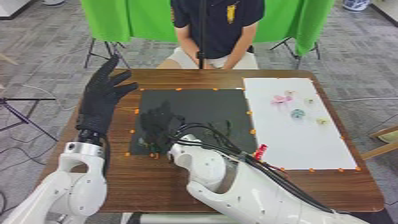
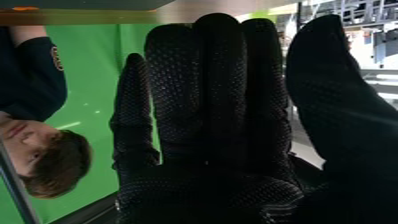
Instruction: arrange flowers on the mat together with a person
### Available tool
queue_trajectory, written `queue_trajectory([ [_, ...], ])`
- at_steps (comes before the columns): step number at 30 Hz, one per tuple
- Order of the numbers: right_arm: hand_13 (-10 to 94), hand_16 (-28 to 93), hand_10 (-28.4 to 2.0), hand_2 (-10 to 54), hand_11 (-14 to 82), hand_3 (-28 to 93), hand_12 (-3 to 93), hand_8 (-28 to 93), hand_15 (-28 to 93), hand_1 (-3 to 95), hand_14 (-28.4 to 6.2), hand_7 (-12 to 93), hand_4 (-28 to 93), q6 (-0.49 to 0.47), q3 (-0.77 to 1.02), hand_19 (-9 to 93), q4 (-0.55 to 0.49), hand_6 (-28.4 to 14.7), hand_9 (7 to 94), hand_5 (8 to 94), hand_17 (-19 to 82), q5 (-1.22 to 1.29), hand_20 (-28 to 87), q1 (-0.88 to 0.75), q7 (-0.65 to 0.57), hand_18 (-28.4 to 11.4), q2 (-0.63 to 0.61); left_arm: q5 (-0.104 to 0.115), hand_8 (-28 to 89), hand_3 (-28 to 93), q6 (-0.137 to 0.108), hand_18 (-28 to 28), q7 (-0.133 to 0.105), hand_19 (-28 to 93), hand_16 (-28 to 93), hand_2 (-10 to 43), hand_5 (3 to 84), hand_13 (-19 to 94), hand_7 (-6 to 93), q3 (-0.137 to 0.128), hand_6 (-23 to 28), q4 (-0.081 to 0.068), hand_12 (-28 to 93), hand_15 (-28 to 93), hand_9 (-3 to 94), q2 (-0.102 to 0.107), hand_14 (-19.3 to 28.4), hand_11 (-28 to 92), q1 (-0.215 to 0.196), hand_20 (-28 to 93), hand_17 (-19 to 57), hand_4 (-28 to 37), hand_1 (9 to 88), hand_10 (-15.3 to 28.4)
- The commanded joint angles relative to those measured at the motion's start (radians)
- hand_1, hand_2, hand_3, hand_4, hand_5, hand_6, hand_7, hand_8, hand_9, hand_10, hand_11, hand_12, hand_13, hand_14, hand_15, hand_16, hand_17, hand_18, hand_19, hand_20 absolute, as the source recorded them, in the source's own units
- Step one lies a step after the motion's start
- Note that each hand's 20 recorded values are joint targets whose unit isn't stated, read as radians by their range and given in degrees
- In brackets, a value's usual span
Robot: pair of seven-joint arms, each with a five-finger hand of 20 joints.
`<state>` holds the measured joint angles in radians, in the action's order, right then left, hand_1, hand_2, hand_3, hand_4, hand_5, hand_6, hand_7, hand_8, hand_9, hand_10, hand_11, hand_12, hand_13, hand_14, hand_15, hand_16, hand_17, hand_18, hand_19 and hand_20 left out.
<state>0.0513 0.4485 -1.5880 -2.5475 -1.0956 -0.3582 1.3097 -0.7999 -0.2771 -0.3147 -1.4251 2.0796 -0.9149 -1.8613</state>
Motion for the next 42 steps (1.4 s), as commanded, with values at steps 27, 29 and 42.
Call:
queue_trajectory([
  [27,63,15,-12.0,-9.5,32.6,71,17.1,-13,57,35.9,-11.1,17,-28,0.108,0.703,66,-0.481,3.4,70.9,65.2,16,0.645,21,-0.441,-0.080,-19.4,-0.318,0.096,-12,79,-0.133,22.8,-0.094,48,-9,6.5,29.2,27,13.5,-0.148,1.4,0.053,7,48,33.0,0.046,25.0,21,-0.300,17,-8.0,-28.3,23.6,15.9],
  [29,61,14,-12.2,-8.9,30.1,72,16.5,-13,55,33.6,-11.5,17,-27,0.095,0.810,65,-0.509,3.2,69.1,63.4,16,0.788,20,-0.526,-0.056,-19.5,-0.310,0.103,-12,79,-0.133,22.8,-0.100,48,-9,6.4,29.3,27,13.4,-0.145,1.4,0.052,7,48,33.0,0.047,24.9,21,-0.303,17,-8.0,-28.3,23.6,15.9],
  [42,46,10,-15.5,4.4,20.5,75,13.9,-13,46,20.9,-16.8,15,-27,0.133,1.115,54,-0.530,2.3,54.7,48.9,7,1.339,18,-0.866,0.164,-22.3,-0.190,0.094,-12,79,-0.120,22.8,-0.080,48,-9,6.3,29.8,28,13.3,-0.128,1.2,0.034,7,48,33.4,0.020,24.9,22,-0.306,17,-8.0,-28.3,23.6,15.9],
])
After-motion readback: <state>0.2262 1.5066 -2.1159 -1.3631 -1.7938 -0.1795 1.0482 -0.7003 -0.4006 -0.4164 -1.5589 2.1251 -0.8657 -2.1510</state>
